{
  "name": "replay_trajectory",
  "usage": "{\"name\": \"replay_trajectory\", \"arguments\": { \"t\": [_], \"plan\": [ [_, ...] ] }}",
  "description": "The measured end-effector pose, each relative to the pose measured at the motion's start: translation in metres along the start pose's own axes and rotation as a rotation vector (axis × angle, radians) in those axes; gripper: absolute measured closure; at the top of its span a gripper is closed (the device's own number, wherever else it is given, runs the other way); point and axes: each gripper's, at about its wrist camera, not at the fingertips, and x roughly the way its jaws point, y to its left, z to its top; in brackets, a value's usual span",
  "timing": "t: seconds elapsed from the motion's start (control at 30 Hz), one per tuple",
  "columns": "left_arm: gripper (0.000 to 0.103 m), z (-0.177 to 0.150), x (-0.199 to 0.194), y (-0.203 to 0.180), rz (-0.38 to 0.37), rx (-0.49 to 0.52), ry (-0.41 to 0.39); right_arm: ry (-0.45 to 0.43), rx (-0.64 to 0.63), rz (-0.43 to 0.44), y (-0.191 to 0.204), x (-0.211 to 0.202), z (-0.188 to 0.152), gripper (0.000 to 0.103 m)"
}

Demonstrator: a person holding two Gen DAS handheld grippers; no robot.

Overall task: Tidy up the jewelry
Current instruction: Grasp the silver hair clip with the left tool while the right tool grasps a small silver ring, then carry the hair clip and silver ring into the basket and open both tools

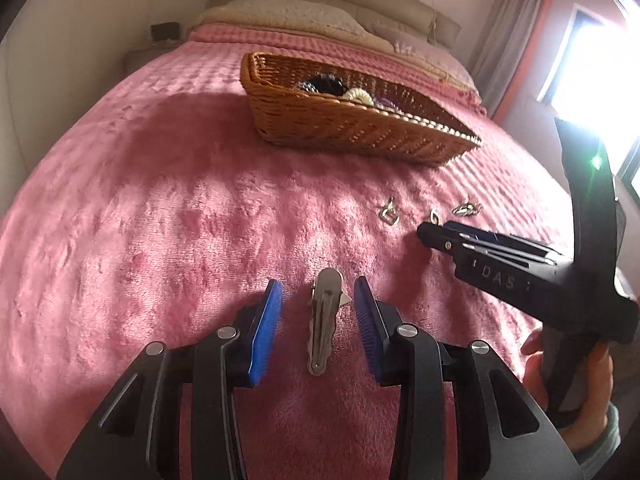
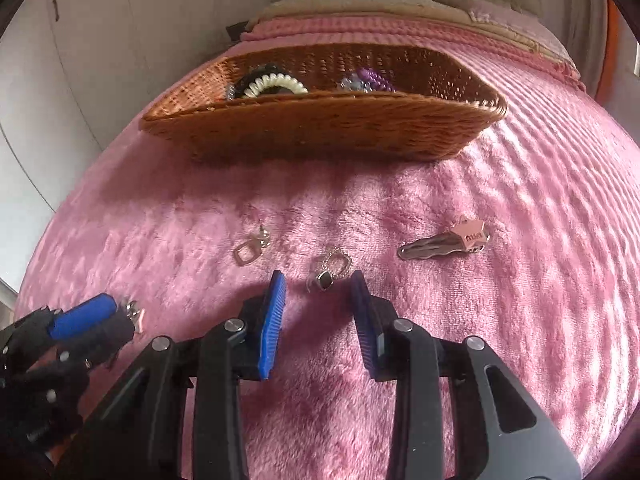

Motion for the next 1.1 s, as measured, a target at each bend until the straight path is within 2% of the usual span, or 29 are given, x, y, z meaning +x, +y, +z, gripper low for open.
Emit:
{"name": "replay_trajectory", "arguments": {
  "t": [0.1,0.13,0.17,0.33,0.37,0.87,1.1],
  "plan": [
    [0.068,-0.001,0.002,-0.005,0.019,0.026,0.004,-0.001,-0.008,-0.012,0.001,0.003,0.004,0.083],
    [0.073,-0.001,0.002,-0.007,0.028,0.036,0.005,-0.002,-0.01,-0.015,0.002,0.003,0.004,0.089],
    [0.082,-0.002,0.003,-0.008,0.036,0.044,0.008,-0.004,-0.01,-0.017,0.002,0.003,0.005,0.093],
    [0.083,-0.003,0.002,-0.009,0.043,0.052,0.001,-0.024,0.019,0.013,-0.002,-0.001,0.002,0.094],
    [0.089,-0.003,0.002,-0.009,0.041,0.051,-0.002,-0.027,0.023,0.019,-0.004,-0.003,0.001,0.094],
    [0.089,-0.006,-0.017,-0.006,-0.012,0.042,-0.078,-0.09,0.111,0.141,-0.028,-0.034,-0.01,0.094],
    [0.089,-0.002,-0.035,-0.007,-0.028,0.032,-0.14,-0.119,0.131,0.176,-0.031,-0.054,-0.009,0.094]
  ]
}}
